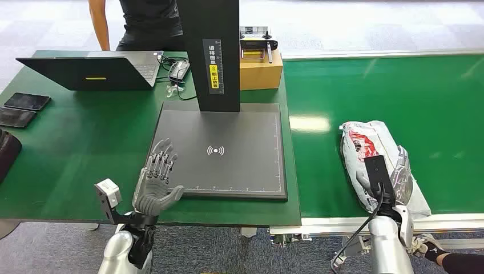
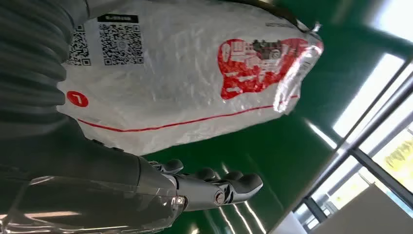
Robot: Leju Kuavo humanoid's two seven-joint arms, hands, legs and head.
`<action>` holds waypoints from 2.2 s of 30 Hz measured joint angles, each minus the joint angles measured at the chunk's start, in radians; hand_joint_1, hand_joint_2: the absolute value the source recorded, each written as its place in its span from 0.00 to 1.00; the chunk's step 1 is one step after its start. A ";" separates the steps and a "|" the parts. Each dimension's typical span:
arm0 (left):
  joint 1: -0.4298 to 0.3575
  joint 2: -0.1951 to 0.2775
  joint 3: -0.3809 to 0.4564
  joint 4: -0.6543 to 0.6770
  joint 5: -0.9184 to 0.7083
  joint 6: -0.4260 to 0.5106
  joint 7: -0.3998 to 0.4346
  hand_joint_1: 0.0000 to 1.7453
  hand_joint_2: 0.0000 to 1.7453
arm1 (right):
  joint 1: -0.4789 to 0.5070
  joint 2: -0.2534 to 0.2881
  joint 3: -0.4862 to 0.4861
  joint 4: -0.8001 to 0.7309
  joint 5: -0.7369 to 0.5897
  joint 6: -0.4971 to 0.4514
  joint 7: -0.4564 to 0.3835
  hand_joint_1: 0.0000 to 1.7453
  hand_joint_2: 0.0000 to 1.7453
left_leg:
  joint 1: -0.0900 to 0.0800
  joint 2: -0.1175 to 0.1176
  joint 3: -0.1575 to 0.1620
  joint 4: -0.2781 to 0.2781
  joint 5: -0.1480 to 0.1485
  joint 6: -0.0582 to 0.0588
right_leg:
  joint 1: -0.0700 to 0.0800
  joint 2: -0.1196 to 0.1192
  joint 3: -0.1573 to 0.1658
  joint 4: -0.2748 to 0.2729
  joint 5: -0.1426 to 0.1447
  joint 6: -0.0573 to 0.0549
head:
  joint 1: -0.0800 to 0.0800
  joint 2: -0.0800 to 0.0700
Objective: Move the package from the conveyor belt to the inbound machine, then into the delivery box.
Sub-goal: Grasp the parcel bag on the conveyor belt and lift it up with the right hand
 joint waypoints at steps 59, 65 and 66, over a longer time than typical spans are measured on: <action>-0.033 0.000 -0.003 0.045 0.032 -0.013 0.018 0.00 1.00 | -0.099 -0.007 0.015 0.323 0.391 0.265 0.318 0.00 1.00 | 0.000 0.002 0.014 0.000 -0.002 0.001 | 0.000 0.002 0.015 -0.004 0.001 0.002 | 0.000 0.000; -0.033 0.000 -0.003 0.050 0.032 -0.013 0.018 0.00 1.00 | -0.102 -0.007 0.025 0.329 0.388 0.266 0.316 0.00 1.00 | 0.001 0.003 0.015 0.000 -0.002 0.002 | 0.001 0.003 0.017 -0.005 0.002 0.003 | 0.000 0.000; -0.033 0.000 -0.003 0.050 0.032 -0.013 0.018 0.00 1.00 | -0.102 -0.007 0.027 0.330 0.387 0.266 0.316 0.00 1.00 | 0.001 0.003 0.015 0.000 -0.002 0.002 | 0.000 0.003 0.017 -0.005 0.002 0.003 | 0.000 0.000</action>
